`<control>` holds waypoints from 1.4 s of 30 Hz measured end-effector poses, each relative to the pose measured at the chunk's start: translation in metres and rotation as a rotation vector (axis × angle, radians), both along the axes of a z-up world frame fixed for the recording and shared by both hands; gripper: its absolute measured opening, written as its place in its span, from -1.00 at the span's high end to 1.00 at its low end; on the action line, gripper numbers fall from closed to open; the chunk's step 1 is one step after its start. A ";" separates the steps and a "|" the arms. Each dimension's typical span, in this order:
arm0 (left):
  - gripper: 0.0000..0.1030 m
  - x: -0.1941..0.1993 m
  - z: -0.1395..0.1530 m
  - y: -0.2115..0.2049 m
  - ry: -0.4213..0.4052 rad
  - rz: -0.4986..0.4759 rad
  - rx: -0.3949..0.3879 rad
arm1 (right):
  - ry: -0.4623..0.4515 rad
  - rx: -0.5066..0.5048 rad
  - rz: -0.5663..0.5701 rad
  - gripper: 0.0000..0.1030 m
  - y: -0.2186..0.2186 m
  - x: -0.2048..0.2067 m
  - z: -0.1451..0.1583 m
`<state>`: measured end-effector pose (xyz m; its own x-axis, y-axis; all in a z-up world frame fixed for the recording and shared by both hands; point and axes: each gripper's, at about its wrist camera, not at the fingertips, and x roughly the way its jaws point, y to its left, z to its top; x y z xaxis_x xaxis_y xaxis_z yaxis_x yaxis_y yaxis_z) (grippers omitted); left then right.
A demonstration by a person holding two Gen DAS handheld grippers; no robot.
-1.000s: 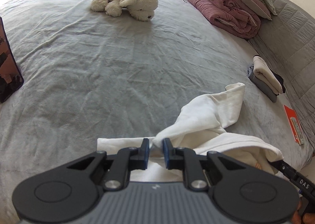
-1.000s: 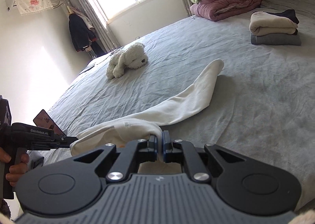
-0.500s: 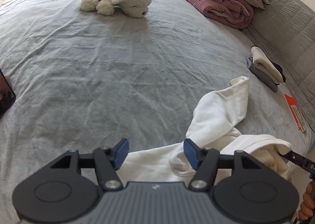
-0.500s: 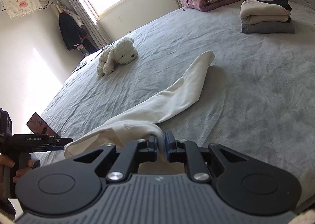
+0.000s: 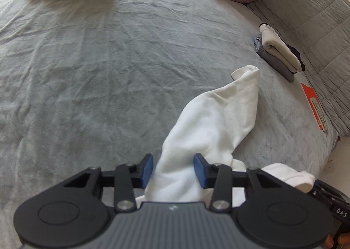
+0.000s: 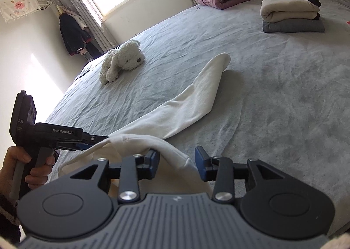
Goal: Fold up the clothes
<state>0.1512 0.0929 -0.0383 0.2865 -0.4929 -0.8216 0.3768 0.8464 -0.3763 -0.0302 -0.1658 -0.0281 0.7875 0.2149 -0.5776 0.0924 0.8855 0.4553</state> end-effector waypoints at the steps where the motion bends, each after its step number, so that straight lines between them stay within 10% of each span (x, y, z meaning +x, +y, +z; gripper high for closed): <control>1: 0.63 0.002 -0.002 -0.001 0.008 0.020 -0.002 | 0.004 -0.001 0.000 0.21 -0.001 0.001 -0.002; 6: 0.91 -0.004 0.001 0.009 -0.043 0.084 -0.042 | 0.025 0.008 0.005 0.22 -0.003 0.008 -0.011; 10: 0.92 -0.021 0.002 0.029 -0.083 0.150 -0.095 | 0.018 -0.013 0.032 0.66 -0.001 0.008 -0.011; 28: 1.00 -0.085 0.023 0.140 -0.136 0.410 -0.185 | -0.079 -0.094 0.027 0.76 0.000 0.007 0.016; 31: 0.90 -0.087 0.029 0.137 -0.159 0.374 -0.178 | -0.072 -0.110 0.027 0.76 0.004 0.003 0.016; 35: 0.16 -0.083 0.036 0.118 -0.196 0.295 -0.177 | -0.059 -0.128 0.022 0.76 0.011 -0.002 0.017; 42: -0.19 -0.061 0.041 0.062 -0.220 0.066 -0.142 | -0.051 -0.137 0.009 0.76 0.016 -0.008 0.020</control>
<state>0.0902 0.1550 0.0024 0.4859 -0.5727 -0.6602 0.4082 0.8166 -0.4080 -0.0386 -0.1497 -0.0084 0.8153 0.1437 -0.5610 0.0641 0.9404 0.3341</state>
